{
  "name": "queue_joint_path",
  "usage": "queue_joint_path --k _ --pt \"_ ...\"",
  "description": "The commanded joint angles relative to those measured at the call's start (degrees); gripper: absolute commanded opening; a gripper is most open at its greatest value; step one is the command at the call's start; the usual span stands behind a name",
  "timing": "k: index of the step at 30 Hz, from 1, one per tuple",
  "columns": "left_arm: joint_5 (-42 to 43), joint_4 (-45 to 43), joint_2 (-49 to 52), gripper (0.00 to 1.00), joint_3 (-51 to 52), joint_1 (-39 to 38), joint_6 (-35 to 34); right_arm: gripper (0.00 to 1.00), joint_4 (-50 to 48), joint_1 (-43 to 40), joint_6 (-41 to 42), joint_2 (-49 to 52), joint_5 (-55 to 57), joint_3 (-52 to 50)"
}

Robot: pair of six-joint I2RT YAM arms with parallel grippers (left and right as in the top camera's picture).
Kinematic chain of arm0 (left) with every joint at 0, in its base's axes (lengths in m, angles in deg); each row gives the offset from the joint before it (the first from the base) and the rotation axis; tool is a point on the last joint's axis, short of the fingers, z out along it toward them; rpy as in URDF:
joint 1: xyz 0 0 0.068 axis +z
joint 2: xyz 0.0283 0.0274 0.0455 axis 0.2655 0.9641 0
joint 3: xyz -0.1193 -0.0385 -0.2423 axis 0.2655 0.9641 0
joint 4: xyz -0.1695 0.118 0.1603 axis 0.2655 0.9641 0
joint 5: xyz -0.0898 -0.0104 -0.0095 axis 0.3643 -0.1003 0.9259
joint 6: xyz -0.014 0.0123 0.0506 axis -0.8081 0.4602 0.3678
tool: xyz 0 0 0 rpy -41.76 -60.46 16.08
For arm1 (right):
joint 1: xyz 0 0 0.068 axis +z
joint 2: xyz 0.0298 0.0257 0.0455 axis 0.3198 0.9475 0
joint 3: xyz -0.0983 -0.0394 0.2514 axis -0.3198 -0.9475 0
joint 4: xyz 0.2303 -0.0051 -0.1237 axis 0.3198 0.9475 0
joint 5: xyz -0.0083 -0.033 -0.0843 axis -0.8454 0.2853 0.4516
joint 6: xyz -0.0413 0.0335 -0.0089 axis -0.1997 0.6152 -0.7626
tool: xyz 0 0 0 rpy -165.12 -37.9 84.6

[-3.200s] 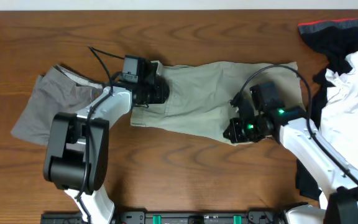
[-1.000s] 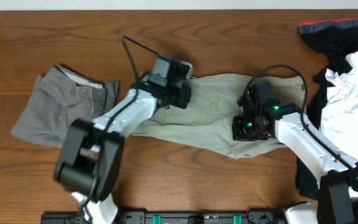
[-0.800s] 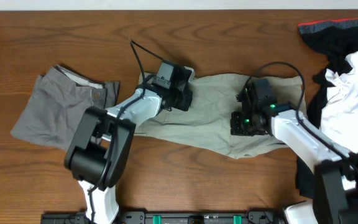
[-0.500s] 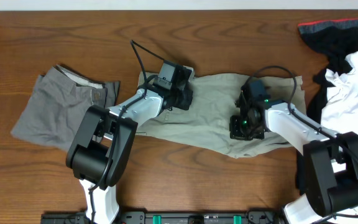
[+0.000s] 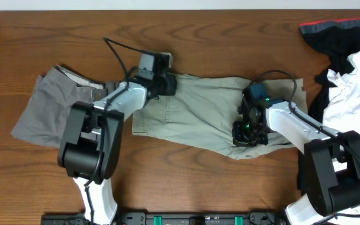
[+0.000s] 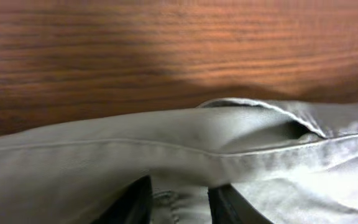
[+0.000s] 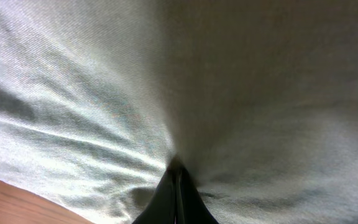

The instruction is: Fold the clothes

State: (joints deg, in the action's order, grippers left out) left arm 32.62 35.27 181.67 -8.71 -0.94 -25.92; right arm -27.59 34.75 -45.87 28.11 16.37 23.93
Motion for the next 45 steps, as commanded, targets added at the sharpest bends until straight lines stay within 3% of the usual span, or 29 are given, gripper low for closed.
queue_joint_path --k 1,4,6,10,13,20,31,40,45 --pt "4.72 1.51 -0.68 0.36 -2.86 0.46 -0.87 0.01 0.87 -0.28 -3.19 0.70 4.98 -3.04" --pt "8.15 3.26 -3.67 0.40 -3.41 0.04 -0.61 0.02 1.51 -1.16 -4.96 -4.85 3.74 -2.45" --pt "10.47 3.72 -5.90 0.42 -3.41 -0.48 -0.68 0.07 1.46 -1.90 -4.94 -8.96 2.82 -2.43" --pt "13.07 4.26 -9.44 0.45 -3.41 -3.93 -0.72 0.29 1.22 -4.79 -4.22 -17.38 2.89 -2.43" --pt "12.98 4.26 -9.42 0.46 -3.41 -7.74 -0.39 0.31 0.87 -7.98 -2.38 -20.44 3.02 -2.43" --pt "7.41 1.55 -4.68 0.45 -3.41 -16.00 7.04 0.13 -1.97 -14.08 2.89 -17.55 4.57 -2.60" --pt "-1.22 -8.72 5.90 0.43 -3.41 -17.66 3.34 0.02 -4.70 -13.44 2.91 -4.81 4.11 -2.60" --pt "-2.58 -10.03 7.04 0.43 -3.63 -14.67 2.12 0.01 9.64 -13.42 3.08 -0.17 4.22 -2.60" --pt "-1.99 -10.49 6.93 0.41 -6.86 -10.29 -2.03 0.02 9.33 -13.40 2.99 -0.28 4.11 -2.60"
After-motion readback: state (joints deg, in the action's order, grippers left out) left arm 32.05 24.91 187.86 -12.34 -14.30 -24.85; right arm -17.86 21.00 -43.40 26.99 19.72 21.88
